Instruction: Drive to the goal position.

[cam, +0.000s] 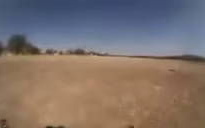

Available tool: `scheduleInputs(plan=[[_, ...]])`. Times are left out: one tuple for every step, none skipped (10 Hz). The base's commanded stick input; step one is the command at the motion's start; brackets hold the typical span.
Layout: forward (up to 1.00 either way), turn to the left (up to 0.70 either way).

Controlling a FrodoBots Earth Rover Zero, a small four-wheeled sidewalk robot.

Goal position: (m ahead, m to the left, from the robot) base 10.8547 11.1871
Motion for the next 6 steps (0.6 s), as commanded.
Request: scheduleInputs(plan=[[0.7,0.0],[0.7,0.0],[0.7,0.0],[0.7,0.0],[0.7,0.0],[0.7,0.0]])
